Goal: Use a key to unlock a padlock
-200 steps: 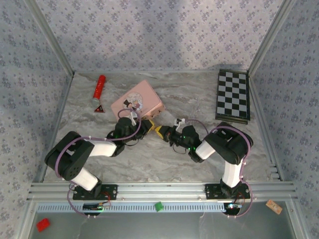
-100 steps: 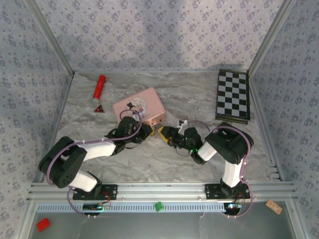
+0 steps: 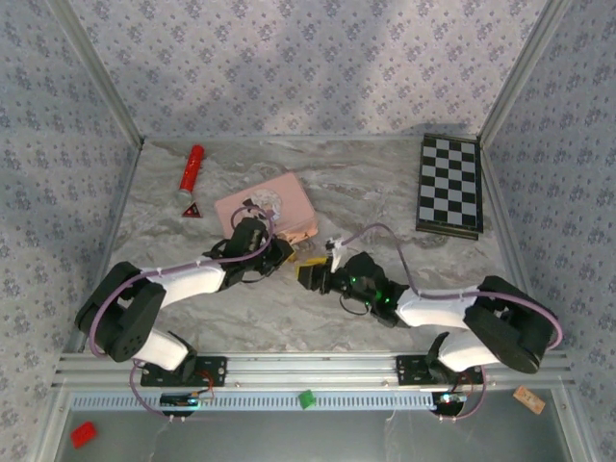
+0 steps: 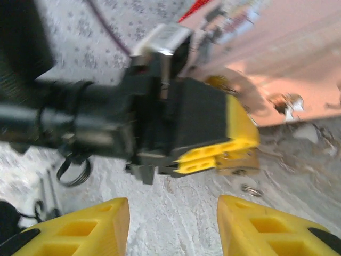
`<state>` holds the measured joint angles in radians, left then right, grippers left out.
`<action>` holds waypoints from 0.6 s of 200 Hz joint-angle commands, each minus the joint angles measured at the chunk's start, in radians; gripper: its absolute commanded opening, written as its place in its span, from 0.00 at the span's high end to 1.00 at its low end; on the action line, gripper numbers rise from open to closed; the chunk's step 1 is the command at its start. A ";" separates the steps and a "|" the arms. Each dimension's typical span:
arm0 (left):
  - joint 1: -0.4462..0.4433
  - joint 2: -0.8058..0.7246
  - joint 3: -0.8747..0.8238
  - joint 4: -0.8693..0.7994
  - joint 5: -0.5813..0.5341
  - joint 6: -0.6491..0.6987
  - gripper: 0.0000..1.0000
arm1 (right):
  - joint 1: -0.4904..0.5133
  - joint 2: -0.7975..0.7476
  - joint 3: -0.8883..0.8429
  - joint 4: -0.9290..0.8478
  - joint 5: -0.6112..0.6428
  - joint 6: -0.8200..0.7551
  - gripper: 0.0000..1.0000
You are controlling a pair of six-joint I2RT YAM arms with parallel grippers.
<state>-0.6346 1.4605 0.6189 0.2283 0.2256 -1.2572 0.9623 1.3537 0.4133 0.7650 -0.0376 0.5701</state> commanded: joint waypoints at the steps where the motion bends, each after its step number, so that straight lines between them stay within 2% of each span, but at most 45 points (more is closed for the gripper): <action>1: 0.025 -0.021 0.027 -0.052 0.019 -0.077 1.00 | 0.050 -0.010 0.022 -0.179 0.221 -0.409 0.50; 28: 0.041 -0.021 0.014 -0.038 0.049 -0.100 1.00 | 0.139 0.023 0.069 -0.231 0.396 -0.649 0.46; 76: 0.052 -0.040 0.001 -0.034 0.073 -0.100 1.00 | 0.193 0.191 0.030 0.068 0.474 -0.986 0.36; 99: 0.054 -0.043 -0.008 -0.024 0.085 -0.100 1.00 | 0.198 0.280 0.047 0.184 0.518 -1.064 0.35; 120: 0.056 -0.046 -0.013 -0.024 0.097 -0.097 1.00 | 0.192 0.323 0.071 0.225 0.533 -1.072 0.38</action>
<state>-0.5888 1.4471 0.6182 0.2020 0.2504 -1.2701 1.1545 1.6390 0.4484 0.8593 0.4263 -0.3992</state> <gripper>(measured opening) 0.147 0.634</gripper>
